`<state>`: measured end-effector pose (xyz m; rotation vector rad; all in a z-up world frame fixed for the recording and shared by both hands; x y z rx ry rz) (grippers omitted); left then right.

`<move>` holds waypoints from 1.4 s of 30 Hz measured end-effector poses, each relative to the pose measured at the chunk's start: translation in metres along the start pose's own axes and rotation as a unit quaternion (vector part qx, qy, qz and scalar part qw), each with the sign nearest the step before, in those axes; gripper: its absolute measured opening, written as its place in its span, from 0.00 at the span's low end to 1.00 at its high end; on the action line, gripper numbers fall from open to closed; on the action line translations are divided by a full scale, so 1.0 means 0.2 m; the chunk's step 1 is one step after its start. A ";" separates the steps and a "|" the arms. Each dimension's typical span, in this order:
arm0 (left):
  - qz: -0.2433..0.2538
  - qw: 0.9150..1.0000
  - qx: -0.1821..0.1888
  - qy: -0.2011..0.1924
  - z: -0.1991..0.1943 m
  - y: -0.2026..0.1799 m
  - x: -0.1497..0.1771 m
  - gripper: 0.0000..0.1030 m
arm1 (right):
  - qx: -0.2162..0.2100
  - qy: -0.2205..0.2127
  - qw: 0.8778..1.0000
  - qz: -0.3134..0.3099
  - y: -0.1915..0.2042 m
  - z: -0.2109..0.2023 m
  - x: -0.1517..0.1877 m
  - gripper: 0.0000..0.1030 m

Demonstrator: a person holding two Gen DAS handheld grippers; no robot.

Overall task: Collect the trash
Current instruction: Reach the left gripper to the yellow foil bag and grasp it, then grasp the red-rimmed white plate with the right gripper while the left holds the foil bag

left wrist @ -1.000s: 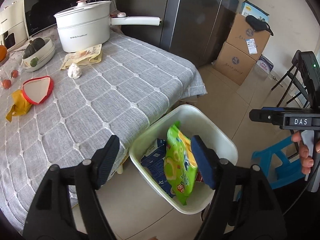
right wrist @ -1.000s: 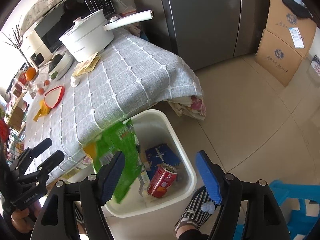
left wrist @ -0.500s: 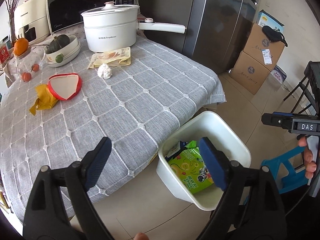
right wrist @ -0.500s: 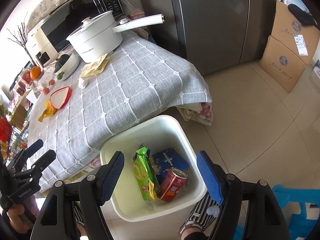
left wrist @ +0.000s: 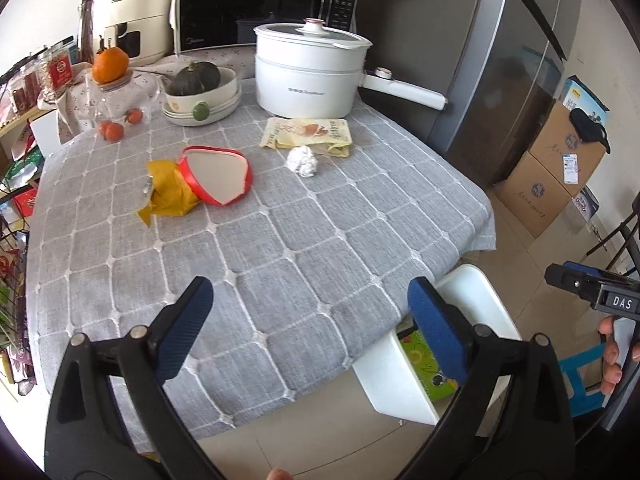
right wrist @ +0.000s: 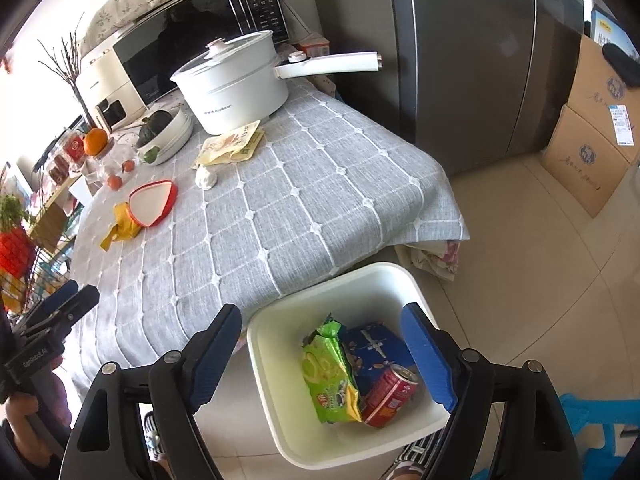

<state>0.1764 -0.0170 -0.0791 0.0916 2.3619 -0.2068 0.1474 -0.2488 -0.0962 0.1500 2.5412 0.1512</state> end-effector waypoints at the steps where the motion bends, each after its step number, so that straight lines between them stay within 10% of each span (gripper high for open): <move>1: -0.001 1.000 -0.010 -0.003 0.00 0.05 -0.02 0.95 | 0.000 -0.001 1.000 -0.001 0.02 0.01 -0.01 0.81; 9: -0.004 0.996 -0.082 0.016 0.21 0.51 -0.08 0.95 | 0.009 -0.009 1.000 -0.019 0.18 0.13 -0.12 0.81; 16: -0.029 0.997 -0.055 0.042 0.48 0.76 -0.07 0.84 | 0.019 -0.013 0.997 -0.070 0.31 0.30 -0.25 0.81; 22: -0.051 0.998 -0.017 0.030 0.62 0.78 -0.14 0.55 | 0.018 -0.020 0.995 -0.098 0.44 0.44 -0.34 0.81; 24: -0.057 0.998 -0.012 0.032 0.65 0.78 -0.14 0.19 | 0.020 -0.022 0.994 -0.108 0.48 0.49 -0.36 0.81; 27: -0.066 0.997 -0.021 0.033 0.65 0.80 -0.14 0.04 | 0.021 -0.025 0.992 -0.124 0.56 0.55 -0.38 0.81; 42: -0.055 0.995 -0.084 0.003 0.21 1.08 -0.07 0.02 | -0.050 -0.025 0.978 -0.200 1.30 0.84 -0.34 0.81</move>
Point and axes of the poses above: each gripper's, at about its wrist camera, not at the fingertips, and z roughly the way its jaws point, y to its left, x to its underside, the point moved 9 cm from there along z, roughly the way its jaws point, and after that the axes turned 3 degrees about -y, right-handed, at the moved point
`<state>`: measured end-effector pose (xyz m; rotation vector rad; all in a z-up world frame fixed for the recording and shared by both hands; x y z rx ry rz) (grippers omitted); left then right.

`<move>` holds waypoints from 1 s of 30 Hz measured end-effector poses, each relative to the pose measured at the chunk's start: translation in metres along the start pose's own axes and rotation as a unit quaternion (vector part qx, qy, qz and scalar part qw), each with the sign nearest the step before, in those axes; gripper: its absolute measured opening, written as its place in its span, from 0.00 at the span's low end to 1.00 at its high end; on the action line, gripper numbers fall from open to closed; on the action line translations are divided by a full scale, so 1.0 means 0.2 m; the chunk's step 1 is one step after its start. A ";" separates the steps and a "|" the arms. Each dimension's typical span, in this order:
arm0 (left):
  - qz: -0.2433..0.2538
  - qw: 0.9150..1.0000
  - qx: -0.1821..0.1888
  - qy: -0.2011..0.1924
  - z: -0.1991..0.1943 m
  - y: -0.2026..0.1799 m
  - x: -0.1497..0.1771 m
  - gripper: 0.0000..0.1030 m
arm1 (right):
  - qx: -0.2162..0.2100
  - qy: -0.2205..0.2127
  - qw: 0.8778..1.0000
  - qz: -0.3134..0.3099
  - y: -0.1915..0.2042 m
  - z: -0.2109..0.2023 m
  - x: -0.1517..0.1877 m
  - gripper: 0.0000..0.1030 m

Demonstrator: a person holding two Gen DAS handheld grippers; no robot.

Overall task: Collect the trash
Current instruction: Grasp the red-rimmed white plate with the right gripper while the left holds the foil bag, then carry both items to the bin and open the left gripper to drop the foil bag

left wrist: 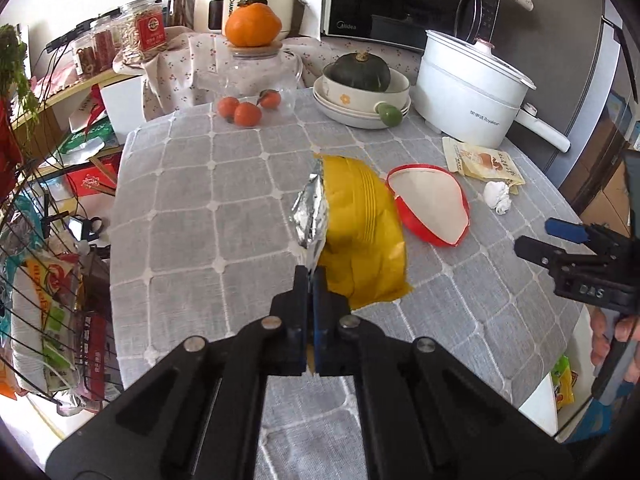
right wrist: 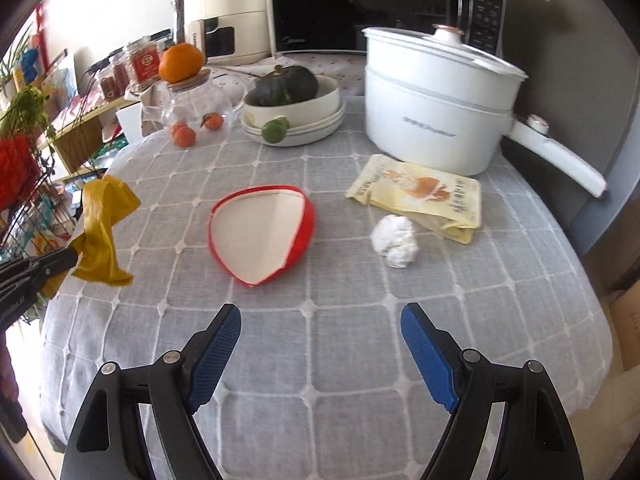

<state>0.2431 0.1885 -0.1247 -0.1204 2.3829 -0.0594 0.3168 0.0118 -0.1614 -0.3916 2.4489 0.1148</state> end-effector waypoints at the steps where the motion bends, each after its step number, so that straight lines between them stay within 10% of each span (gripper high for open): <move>1: -0.005 1.000 0.001 0.001 -0.01 0.02 0.01 0.02 | -0.002 0.004 1.000 0.003 0.04 0.04 -0.01 0.81; 8: 0.000 1.000 0.002 -0.004 -0.03 0.05 0.02 0.02 | 0.011 0.013 0.999 0.048 0.07 0.29 -0.09 0.75; 18: 0.002 1.000 0.005 -0.004 -0.05 0.01 0.01 0.02 | -0.013 0.038 0.996 0.083 0.05 0.42 -0.05 0.07; 30: 0.004 0.999 0.021 -0.025 -0.26 -0.19 0.00 0.02 | 0.014 0.006 1.000 0.022 -0.12 -0.12 0.01 0.05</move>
Point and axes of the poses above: each gripper's, at about its wrist camera, not at the fingertips, and z roughly the way its jaws point, y to its left, x to its underside, the point moved 9 cm from there along z, roughly the way its jaws point, and after that the axes turned 3 degrees about -y, right-handed, at the moved point
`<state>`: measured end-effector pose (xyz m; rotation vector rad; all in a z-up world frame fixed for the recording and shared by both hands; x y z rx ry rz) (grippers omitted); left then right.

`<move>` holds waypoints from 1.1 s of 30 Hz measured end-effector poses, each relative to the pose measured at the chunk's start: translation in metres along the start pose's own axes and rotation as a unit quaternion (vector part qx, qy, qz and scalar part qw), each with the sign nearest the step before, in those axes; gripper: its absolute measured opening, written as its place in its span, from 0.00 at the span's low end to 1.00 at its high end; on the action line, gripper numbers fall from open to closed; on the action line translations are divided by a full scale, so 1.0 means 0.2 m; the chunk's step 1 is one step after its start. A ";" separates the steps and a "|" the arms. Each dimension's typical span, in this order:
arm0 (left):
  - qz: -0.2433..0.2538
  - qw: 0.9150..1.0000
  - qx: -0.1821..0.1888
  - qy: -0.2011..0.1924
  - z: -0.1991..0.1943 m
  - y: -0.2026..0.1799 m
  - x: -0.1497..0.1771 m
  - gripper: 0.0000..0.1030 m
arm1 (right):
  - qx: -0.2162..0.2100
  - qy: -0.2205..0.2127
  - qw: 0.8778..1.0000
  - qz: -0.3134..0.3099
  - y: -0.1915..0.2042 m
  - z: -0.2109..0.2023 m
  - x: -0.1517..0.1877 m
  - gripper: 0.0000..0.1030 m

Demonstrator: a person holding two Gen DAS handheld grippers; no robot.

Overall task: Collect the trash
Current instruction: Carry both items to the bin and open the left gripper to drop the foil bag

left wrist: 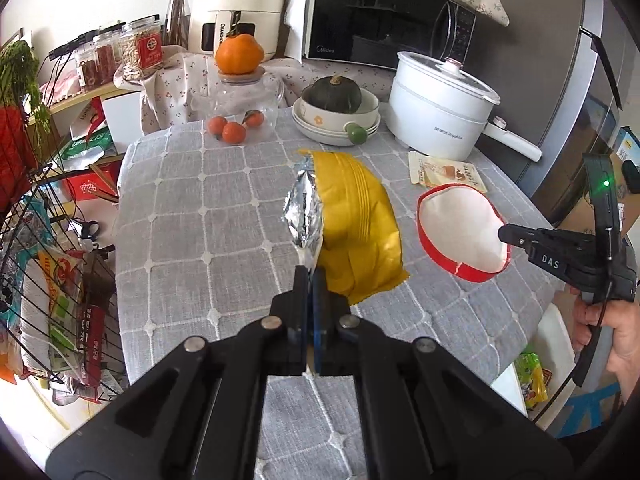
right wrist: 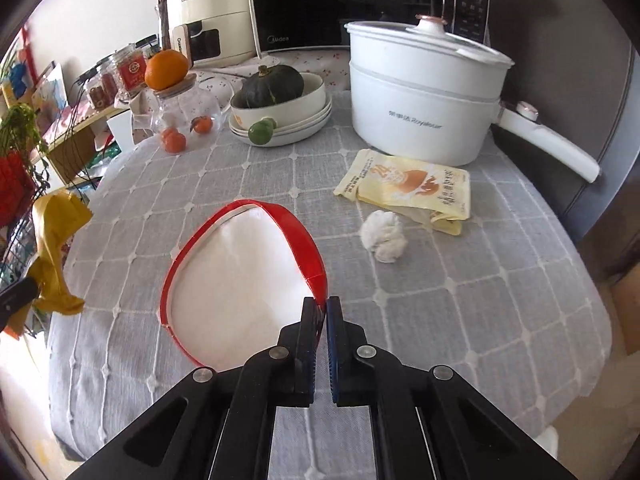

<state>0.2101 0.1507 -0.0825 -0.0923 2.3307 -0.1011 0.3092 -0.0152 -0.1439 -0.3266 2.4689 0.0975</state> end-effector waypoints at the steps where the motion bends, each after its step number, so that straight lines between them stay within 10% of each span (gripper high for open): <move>1: 0.004 1.000 0.003 -0.001 -0.02 -0.03 0.01 0.02 | 0.004 -0.004 1.000 -0.004 -0.03 -0.05 0.01 0.05; 20: 0.067 0.994 0.090 -0.013 -0.27 -0.74 0.23 0.02 | 0.055 -0.030 0.997 0.055 -0.70 -0.77 0.46 0.05; 33: 0.156 0.971 0.174 0.059 -0.18 -1.28 0.55 0.02 | 0.113 0.049 0.986 0.114 -1.14 -0.84 0.93 0.05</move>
Point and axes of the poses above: each gripper's, at about its wrist camera, not at the fingertips, and z roughly the way its jaws point, y to its left, x to its underside, the point moved 9 cm from there along z, roughly the way its jaws point, and after that the axes turned 3 degrees about -y, right-handed, at the moved point
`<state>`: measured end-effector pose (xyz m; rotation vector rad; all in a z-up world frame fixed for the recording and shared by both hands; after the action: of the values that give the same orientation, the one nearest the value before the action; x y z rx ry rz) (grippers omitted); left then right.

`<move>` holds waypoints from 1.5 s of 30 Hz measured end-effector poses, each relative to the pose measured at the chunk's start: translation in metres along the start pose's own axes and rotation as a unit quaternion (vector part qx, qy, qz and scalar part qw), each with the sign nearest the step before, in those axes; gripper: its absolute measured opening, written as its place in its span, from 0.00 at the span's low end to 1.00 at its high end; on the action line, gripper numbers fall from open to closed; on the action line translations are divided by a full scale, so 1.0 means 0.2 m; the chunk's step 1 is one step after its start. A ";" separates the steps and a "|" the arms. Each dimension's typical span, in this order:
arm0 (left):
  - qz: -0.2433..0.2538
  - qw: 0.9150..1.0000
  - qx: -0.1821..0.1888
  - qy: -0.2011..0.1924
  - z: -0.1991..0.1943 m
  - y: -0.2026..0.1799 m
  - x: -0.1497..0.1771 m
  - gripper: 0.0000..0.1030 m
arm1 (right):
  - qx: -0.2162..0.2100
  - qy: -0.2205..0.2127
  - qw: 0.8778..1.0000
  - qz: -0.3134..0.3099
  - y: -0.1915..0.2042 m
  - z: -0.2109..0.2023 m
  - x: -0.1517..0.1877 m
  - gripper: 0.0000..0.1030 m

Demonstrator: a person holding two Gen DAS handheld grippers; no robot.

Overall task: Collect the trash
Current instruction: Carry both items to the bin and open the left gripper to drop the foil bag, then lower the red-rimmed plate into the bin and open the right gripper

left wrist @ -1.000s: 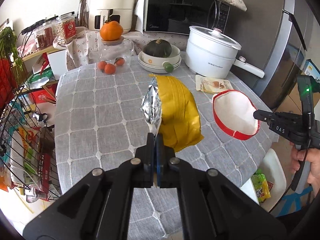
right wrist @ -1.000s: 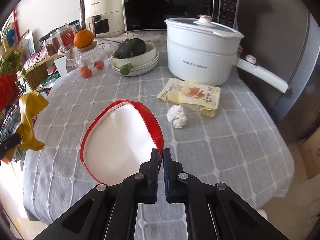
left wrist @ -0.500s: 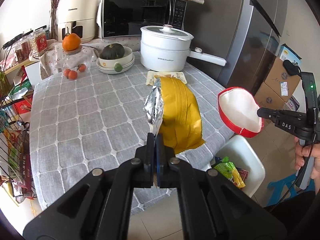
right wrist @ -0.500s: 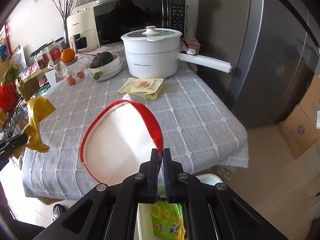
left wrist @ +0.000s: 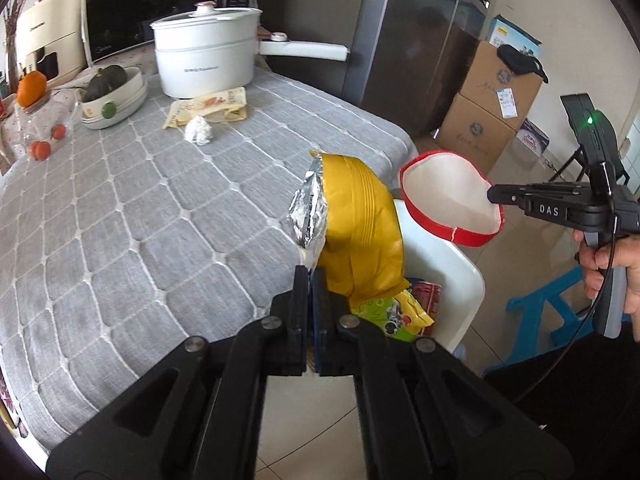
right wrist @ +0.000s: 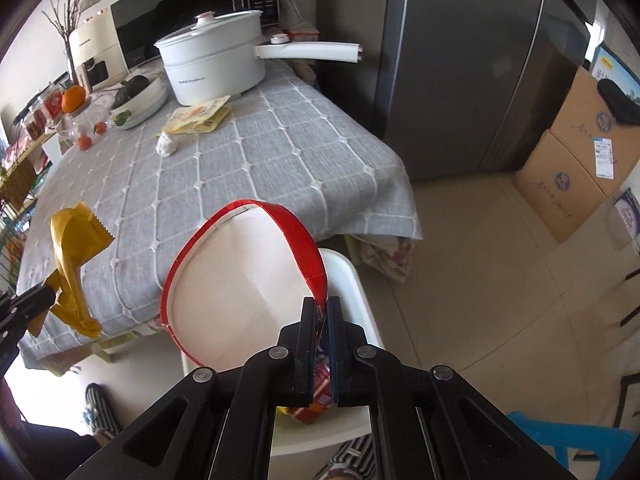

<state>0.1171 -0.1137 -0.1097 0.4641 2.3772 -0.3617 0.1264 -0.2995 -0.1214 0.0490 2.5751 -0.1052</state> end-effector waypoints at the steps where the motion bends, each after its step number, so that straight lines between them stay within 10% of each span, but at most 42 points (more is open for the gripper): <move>1: 0.009 1.000 0.002 0.007 0.03 -0.04 0.01 0.02 | 0.005 0.002 1.000 0.002 -0.04 0.00 0.02 0.05; 11: 0.053 0.995 0.031 0.075 0.33 -0.30 0.18 0.03 | 0.036 0.029 0.999 0.020 -0.30 0.03 0.16 0.05; 13: 0.057 0.995 0.028 0.082 0.36 -0.32 0.19 0.10 | 0.038 0.032 0.999 0.020 -0.32 0.04 0.16 0.05; 17: 0.049 0.995 0.013 0.085 0.36 -0.30 0.19 0.56 | 0.050 0.036 0.998 0.014 -0.34 0.04 0.17 0.06; 32: 0.025 0.998 -0.030 0.054 0.18 -0.10 0.12 0.76 | 0.082 0.059 0.994 -0.034 -0.27 0.19 0.14 0.07; 34: 0.022 0.998 -0.033 0.053 0.18 -0.07 0.13 0.78 | 0.074 0.056 0.995 -0.032 -0.24 0.20 0.13 0.12; 38: 0.016 0.998 -0.036 0.052 0.16 -0.04 0.12 0.79 | 0.065 0.041 0.997 -0.018 -0.21 0.18 0.09 0.53; 45: 0.004 0.998 -0.043 0.044 0.14 0.00 0.10 0.81 | 0.047 0.019 0.999 -0.018 -0.15 0.11 0.04 0.58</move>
<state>0.1187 -0.1199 -0.1432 0.4566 2.4644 -0.2378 0.1298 -0.3303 -0.1414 0.0390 2.6074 -0.2408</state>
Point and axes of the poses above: each gripper's, at about its wrist camera, not at the fingertips, and z roughly the way its jaws point, y to its left, x to its underside, the point moved 9 cm from there along z, roughly the way its jaws point, and after that the axes turned 3 degrees about -y, right-handed, at the moved point
